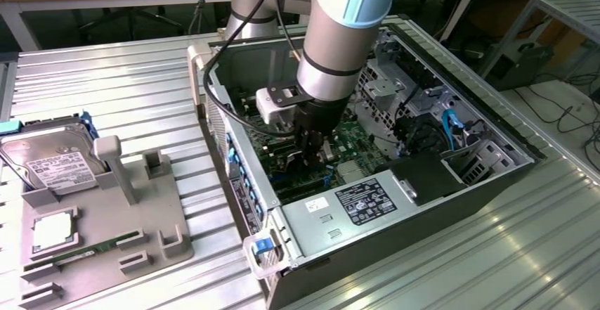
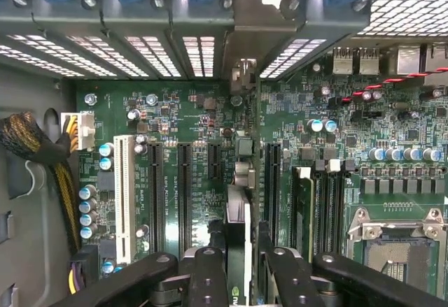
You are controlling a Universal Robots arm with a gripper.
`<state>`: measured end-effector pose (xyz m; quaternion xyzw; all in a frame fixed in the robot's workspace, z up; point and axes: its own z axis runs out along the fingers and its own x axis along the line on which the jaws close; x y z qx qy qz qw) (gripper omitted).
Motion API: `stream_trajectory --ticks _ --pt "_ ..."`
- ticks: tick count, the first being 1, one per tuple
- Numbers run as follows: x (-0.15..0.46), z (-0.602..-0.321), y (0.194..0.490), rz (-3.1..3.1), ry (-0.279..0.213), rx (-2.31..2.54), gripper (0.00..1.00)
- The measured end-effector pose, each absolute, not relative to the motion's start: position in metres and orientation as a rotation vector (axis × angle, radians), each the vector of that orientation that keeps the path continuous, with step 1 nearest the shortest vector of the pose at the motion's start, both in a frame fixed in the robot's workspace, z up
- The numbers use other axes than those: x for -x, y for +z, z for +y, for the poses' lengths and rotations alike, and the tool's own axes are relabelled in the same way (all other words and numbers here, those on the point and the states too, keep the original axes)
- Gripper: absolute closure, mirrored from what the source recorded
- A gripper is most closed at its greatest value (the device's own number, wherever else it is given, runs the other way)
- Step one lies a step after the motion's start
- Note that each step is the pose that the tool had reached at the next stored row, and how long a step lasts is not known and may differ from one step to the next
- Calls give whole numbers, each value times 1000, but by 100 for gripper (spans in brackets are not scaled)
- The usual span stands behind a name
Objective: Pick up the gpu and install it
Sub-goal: 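Press down on the gpu until it lock into place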
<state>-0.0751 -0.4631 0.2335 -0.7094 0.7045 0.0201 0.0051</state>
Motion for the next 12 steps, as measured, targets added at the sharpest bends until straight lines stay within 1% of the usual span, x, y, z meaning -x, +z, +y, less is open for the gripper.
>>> stream_trajectory --ticks 5,6,12 --pt "75 -463 234 2204 62 2219 72" --pt "75 -463 237 2204 59 2220 66" --pt "75 -463 266 2200 49 2216 66"
